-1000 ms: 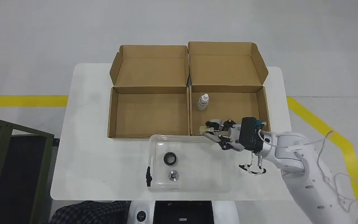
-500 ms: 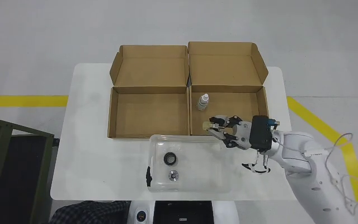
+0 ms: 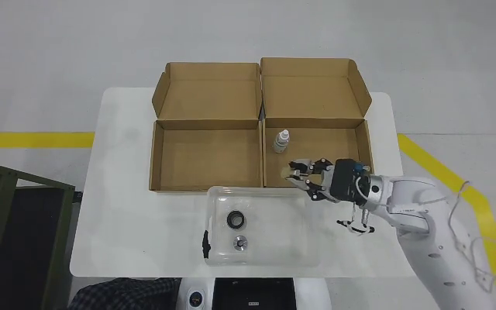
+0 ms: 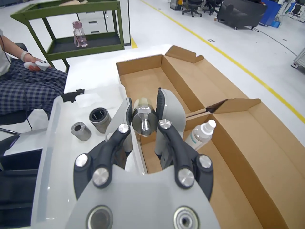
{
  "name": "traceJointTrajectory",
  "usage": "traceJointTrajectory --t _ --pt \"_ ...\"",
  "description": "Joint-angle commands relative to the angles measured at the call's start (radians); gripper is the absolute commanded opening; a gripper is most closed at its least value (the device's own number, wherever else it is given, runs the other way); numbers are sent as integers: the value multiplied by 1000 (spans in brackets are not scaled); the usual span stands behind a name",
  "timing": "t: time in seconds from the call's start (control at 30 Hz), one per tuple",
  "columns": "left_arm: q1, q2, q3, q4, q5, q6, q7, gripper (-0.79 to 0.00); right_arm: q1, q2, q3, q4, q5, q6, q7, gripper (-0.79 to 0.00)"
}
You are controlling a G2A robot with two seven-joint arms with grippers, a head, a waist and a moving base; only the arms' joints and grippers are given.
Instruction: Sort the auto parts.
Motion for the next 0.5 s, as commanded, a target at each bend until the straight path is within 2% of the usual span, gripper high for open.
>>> traceJointTrajectory --t 0.0,0.47 --pt "0 0 0 0 0 0 0 0 8 2 0 10 -13 5 41 -785" --pt "0 0 0 0 0 0 0 0 124 4 -53 116 11 66 255 -785"
